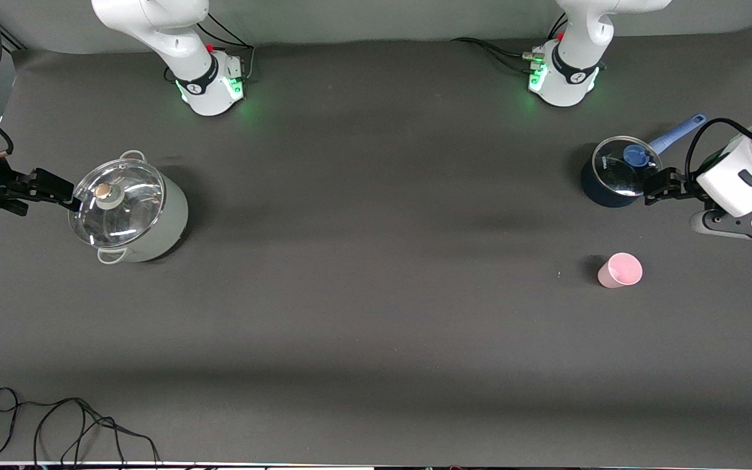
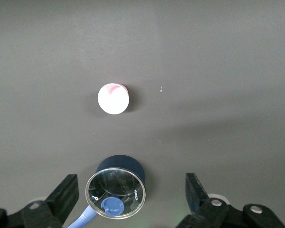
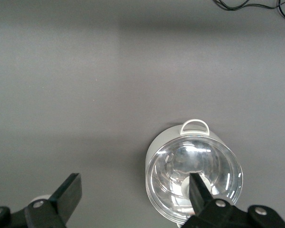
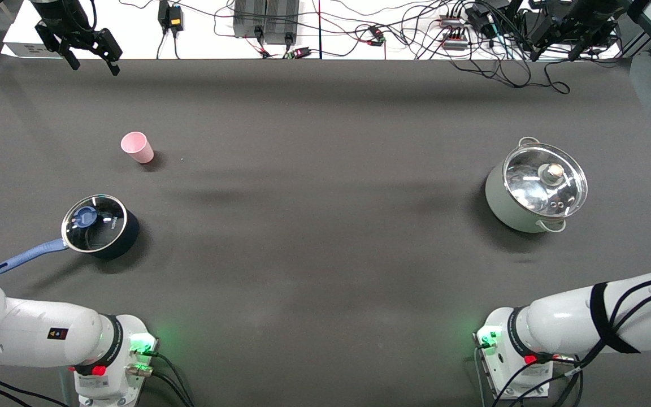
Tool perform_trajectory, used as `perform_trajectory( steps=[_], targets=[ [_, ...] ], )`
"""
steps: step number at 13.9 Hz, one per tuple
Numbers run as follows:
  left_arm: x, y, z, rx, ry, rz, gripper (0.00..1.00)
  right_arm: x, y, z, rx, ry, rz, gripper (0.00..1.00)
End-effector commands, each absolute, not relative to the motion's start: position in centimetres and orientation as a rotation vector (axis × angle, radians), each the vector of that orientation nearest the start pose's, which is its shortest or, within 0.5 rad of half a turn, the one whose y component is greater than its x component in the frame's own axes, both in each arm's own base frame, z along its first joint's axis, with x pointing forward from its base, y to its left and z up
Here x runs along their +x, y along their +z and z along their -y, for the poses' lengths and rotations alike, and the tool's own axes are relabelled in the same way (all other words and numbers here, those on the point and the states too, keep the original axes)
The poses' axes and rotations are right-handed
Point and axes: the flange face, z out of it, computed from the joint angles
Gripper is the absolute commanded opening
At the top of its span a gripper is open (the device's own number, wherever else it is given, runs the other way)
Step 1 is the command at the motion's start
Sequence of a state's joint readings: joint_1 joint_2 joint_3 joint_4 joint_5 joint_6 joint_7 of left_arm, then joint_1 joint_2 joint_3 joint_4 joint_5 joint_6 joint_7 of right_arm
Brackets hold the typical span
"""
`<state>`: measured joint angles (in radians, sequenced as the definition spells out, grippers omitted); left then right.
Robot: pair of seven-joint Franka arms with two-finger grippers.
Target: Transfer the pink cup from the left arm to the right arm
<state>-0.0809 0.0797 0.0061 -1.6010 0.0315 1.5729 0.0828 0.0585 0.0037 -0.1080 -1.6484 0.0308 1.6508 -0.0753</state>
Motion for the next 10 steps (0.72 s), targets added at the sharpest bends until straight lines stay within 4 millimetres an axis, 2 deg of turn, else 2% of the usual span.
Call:
perform_trajectory(
  steps=[1,5,6,8,10],
  targets=[
    [56.6,56.9,3.9,-3.092,0.148,-0.265,1.0,55.9,59.8,2.5,-3.121,-0.005,0.067,1.0],
    [56.6,56.8,3.8,-3.092,0.165,-0.279,1.0,56.0,60.1,2.4,-3.12,-0.014,0.058,1.0],
    [56.6,56.9,3.7,-3.089,0.169,-0.33,1.0,56.0,60.1,2.6,-3.121,-0.017,0.055,1.0],
    [56.9,56.9,1.8,-3.086,0.162,-0.479,1.0,56.0,60.2,2.6,-3.116,-0.022,0.045,1.0],
    [57.0,57.3,1.0,-3.072,0.15,-0.615,1.0,56.1,60.3,2.6,-3.117,-0.024,0.043,1.0]
  ],
)
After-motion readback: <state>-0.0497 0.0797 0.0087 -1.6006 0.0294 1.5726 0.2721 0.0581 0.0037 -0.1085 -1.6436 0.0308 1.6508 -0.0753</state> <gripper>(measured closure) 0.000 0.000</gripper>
